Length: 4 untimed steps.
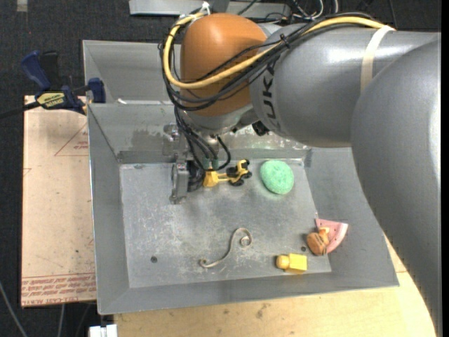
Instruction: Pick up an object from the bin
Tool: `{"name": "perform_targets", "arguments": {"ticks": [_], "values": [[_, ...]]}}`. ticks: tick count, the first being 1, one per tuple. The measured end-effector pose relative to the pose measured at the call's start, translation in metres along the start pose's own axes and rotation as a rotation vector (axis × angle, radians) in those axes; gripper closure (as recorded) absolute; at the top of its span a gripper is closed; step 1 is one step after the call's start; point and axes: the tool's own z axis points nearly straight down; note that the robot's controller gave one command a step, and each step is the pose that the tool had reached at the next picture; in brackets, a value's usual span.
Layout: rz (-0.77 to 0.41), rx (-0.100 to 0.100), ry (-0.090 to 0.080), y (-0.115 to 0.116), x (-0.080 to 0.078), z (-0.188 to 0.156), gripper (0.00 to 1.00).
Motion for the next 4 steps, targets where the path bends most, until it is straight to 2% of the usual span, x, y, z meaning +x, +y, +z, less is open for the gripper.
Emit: {"name": "perform_targets", "arguments": {"ticks": [1,2,3,4], "values": [[0.003,-0.001,-0.007,-0.001,-0.001,-0.005,0.00],[-0.033,-0.001,-0.009,-0.026,-0.021,-0.007,0.00],[-0.044,-0.002,-0.010,-0.041,-0.020,-0.007,0.00],[-0.216,0.003,-0.008,-0.047,-0.012,-0.024,0.00]]}}
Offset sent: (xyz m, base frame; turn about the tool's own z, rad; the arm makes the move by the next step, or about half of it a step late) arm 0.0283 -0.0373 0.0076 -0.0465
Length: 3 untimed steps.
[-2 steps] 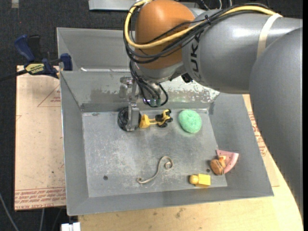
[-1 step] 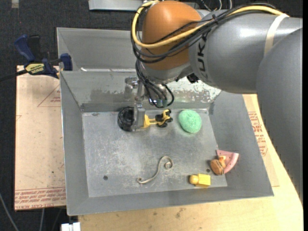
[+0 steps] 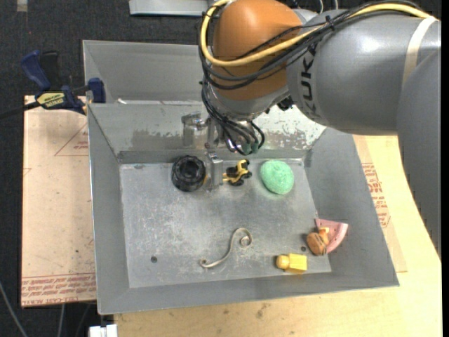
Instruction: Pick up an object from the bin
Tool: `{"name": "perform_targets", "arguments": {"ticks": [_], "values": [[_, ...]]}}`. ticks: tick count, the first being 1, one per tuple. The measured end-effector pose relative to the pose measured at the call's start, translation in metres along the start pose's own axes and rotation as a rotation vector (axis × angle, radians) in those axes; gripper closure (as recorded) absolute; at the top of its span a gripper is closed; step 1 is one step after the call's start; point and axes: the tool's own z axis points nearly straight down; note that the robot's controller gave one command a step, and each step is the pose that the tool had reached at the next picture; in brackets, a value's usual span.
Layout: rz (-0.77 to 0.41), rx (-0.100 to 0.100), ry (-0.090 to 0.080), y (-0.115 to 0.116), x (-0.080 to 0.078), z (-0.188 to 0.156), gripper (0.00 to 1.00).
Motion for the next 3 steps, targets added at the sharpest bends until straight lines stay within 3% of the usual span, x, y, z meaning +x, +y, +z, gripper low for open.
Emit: {"name": "perform_targets", "arguments": {"ticks": [1,2,3], "values": [[-0.042,-0.005,-0.001,-0.018,-0.009,0.018,0.00],[0.244,-0.003,0.001,-0.021,0.012,0.041,0.00],[0.123,-0.004,-0.006,-0.023,-0.010,0.083,0.00]]}}
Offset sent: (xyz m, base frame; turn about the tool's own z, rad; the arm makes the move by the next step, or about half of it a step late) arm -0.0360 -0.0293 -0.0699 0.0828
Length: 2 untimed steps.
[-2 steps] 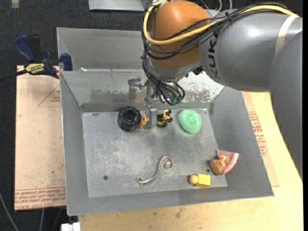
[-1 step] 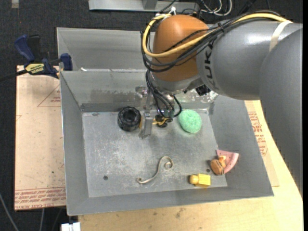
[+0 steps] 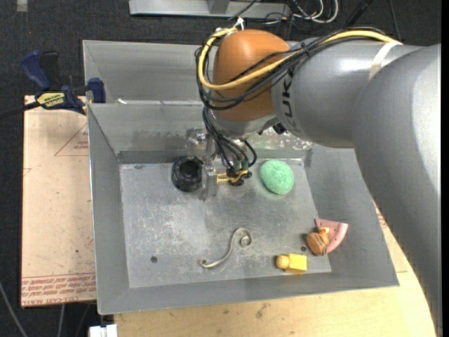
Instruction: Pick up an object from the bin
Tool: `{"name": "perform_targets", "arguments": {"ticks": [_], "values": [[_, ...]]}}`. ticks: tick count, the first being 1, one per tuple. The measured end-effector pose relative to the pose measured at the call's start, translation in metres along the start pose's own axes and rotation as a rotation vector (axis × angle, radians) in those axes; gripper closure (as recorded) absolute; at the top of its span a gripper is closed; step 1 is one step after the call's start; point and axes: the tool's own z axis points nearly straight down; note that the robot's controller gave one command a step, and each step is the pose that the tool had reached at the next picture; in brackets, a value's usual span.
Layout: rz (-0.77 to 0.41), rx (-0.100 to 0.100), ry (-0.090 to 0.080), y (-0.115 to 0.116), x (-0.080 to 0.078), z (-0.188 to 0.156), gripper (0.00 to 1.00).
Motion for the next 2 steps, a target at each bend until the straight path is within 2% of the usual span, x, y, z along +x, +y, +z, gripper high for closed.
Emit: {"name": "perform_targets", "arguments": {"ticks": [1,2], "values": [[-0.107,0.001,0.010,0.004,-0.010,0.028,0.00],[-0.247,-0.001,0.006,-0.021,-0.012,0.048,1.00]]}}
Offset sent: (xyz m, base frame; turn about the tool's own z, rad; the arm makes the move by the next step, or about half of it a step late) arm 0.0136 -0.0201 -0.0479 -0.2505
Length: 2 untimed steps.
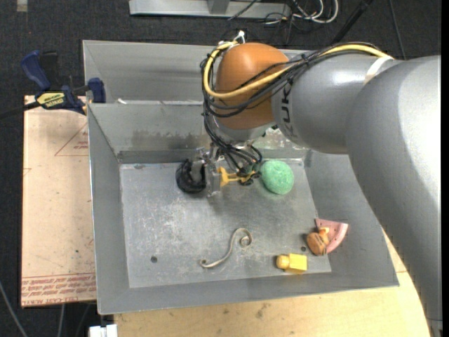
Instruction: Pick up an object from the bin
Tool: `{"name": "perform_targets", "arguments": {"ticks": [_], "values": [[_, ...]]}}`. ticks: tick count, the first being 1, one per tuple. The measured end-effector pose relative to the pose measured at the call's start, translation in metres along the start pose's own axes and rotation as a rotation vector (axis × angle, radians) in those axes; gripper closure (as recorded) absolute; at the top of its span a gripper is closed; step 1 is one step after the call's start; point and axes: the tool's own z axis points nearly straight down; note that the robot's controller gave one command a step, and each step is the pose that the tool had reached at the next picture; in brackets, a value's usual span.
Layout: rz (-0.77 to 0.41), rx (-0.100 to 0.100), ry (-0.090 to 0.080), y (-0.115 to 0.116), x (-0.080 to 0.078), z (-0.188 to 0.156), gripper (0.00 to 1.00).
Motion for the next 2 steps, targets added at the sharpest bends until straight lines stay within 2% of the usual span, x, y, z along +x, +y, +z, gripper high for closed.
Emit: {"name": "perform_targets", "arguments": {"ticks": [1,2], "values": [[0.000,0.000,0.000,0.000,0.000,0.000,1.00],[0.014,0.000,-0.001,0.022,0.025,-0.142,1.00]]}}
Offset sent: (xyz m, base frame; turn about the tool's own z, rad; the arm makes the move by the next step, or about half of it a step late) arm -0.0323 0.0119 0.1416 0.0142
